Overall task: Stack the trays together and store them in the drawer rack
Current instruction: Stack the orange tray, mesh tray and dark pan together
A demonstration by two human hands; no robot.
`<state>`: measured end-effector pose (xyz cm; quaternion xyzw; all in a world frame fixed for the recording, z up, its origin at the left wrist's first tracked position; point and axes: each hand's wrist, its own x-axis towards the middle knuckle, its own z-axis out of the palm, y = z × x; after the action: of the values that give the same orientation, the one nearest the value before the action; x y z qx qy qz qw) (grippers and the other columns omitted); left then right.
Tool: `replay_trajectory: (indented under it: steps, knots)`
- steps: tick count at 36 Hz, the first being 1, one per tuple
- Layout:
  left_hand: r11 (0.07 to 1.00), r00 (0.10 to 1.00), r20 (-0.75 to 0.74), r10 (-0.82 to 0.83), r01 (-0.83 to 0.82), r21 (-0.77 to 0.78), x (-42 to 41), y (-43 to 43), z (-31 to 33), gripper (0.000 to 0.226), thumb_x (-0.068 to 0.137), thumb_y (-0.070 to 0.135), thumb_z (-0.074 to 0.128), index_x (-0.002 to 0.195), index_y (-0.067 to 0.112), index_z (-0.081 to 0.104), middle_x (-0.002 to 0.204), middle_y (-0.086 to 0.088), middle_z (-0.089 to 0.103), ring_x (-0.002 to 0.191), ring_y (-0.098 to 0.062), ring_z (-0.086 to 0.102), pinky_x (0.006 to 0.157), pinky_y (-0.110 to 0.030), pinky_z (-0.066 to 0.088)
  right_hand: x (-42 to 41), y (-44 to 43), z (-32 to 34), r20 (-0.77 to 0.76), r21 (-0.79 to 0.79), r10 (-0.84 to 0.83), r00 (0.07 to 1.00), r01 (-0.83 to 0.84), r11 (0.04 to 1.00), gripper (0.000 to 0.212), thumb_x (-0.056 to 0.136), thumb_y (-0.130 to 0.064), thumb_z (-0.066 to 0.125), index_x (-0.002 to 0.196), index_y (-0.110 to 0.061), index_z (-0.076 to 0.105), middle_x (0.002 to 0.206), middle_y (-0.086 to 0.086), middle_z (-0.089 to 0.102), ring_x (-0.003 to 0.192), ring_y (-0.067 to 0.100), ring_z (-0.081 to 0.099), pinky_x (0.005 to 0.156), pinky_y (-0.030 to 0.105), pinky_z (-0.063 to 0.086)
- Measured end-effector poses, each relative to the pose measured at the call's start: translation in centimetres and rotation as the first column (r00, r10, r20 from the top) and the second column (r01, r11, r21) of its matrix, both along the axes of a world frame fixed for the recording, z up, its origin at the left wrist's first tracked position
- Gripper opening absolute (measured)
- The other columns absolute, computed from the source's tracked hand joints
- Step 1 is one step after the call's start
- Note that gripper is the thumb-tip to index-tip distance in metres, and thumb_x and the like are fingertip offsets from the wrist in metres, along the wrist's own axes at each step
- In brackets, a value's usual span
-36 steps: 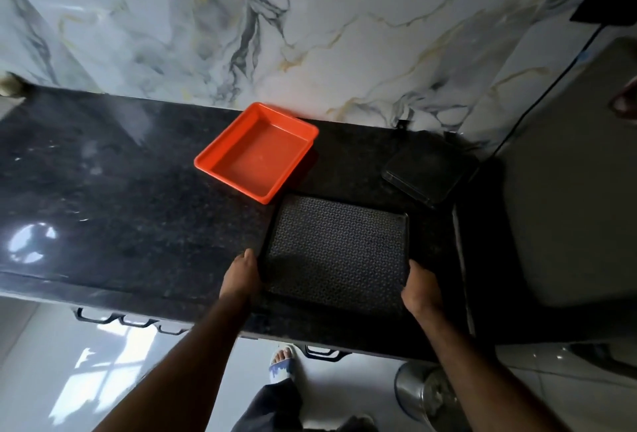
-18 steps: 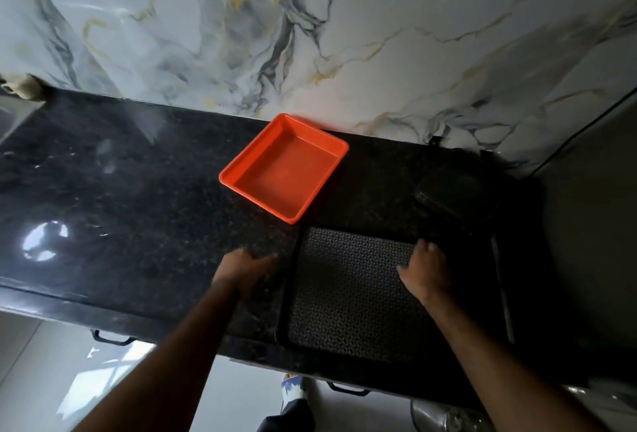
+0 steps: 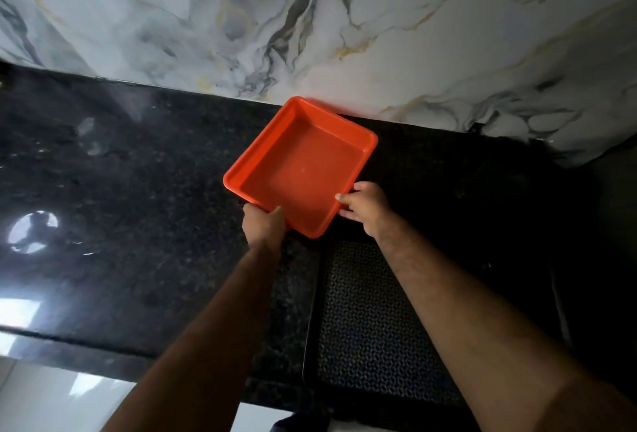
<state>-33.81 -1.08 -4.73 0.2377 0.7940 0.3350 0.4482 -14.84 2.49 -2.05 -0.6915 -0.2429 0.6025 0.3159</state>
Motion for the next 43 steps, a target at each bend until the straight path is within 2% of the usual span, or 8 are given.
replay_trajectory:
  steps: [5,10,14,18,23,32,36,43]
  knots:
    - [0.997,0.999,-0.04,-0.029,0.032,0.068,0.3,0.4,0.5,0.042,0.069,0.029,0.067,0.105,0.011,0.055,0.105,-0.009,0.065,0.092,-0.032,0.069,0.08,-0.05,0.061,1.4,-0.4,0.4,-0.043,0.016,-0.109,0.993,0.11,0.994,0.014,0.087,0.005,0.066,0.093,-0.007,0.063,0.122,0.02,0.068,0.099,0.025,0.069,0.057,0.026,0.056]
    - [0.981,0.989,-0.064,-0.135,0.142,0.132,1.2,0.5,2.8,0.041,0.067,0.032,0.066,0.104,0.017,0.059,0.099,-0.003,0.066,0.089,-0.026,0.07,0.074,-0.047,0.063,5.8,-0.7,2.3,0.029,0.161,-0.367,0.93,0.358,0.92,0.039,0.085,0.0,0.069,0.122,-0.003,0.056,0.117,0.014,0.064,0.085,0.017,0.066,0.056,0.028,0.058]
    - [0.953,0.964,-0.152,-0.217,0.243,0.181,2.4,-0.4,4.6,0.035,0.066,0.034,0.065,0.099,0.023,0.062,0.089,0.007,0.066,0.082,-0.019,0.071,0.065,-0.041,0.064,11.1,-2.3,3.8,0.173,0.235,-0.462,0.87,0.419,0.877,0.043,0.085,-0.005,0.067,0.126,-0.012,0.058,0.118,0.01,0.065,0.096,0.026,0.068,0.076,0.043,0.063]
    - [0.915,0.927,-0.17,-0.334,0.362,0.179,3.7,-2.3,5.6,0.038,0.066,0.033,0.067,0.102,0.022,0.067,0.089,0.003,0.073,0.072,-0.014,0.073,0.057,-0.038,0.064,15.8,-6.4,5.8,0.549,0.252,-0.284,0.786,0.168,0.953,0.027,0.078,-0.009,0.062,0.102,-0.013,0.074,0.098,0.012,0.076,0.092,0.031,0.073,0.085,0.047,0.061]
    - [0.864,0.872,-0.19,-0.452,0.48,0.149,4.9,-7.0,6.1,0.027,0.068,0.031,0.072,0.095,0.03,0.069,0.086,0.005,0.073,0.066,-0.013,0.073,0.045,-0.033,0.06,18.6,-13.5,7.3,0.764,0.181,-0.051,0.643,-0.138,0.974,0.015,0.079,-0.023,0.07,0.086,-0.01,0.074,0.083,0.011,0.076,0.079,0.029,0.071,0.075,0.042,0.059]
    - [0.789,0.776,-0.2,-0.598,0.614,0.025,5.0,-15.0,4.0,0.03,0.067,0.028,0.073,0.097,0.027,0.072,0.085,0.005,0.074,0.068,-0.015,0.073,0.048,-0.038,0.062,20.5,-25.5,5.0,0.772,-0.056,0.209,0.6,-0.264,0.963,0.032,0.081,-0.035,0.072,0.064,-0.011,0.062,0.07,0.008,0.071,0.072,0.029,0.07,0.062,0.033,0.047]
    - [0.748,0.714,-0.263,-0.649,0.662,-0.05,4.9,-16.4,3.1,0.022,0.069,0.026,0.07,0.09,0.031,0.068,0.083,0.005,0.073,0.069,-0.013,0.072,0.061,-0.041,0.064,20.0,-27.9,4.1,0.744,-0.107,0.241,0.624,-0.245,0.964,0.033,0.082,-0.034,0.074,0.06,-0.014,0.058,0.066,0.006,0.068,0.071,0.025,0.069,0.059,0.026,0.037]
    - [0.692,0.636,-0.309,-0.708,0.713,-0.118,5.2,-16.3,2.4,0.025,0.073,0.022,0.073,0.098,0.024,0.074,0.08,0.004,0.074,0.066,-0.012,0.071,0.06,-0.038,0.064,19.3,-28.9,3.8,0.724,-0.175,0.277,0.632,-0.221,0.96,0.037,0.081,-0.034,0.075,0.056,-0.016,0.054,0.062,0.002,0.064,0.064,0.021,0.065,0.059,0.029,0.044]
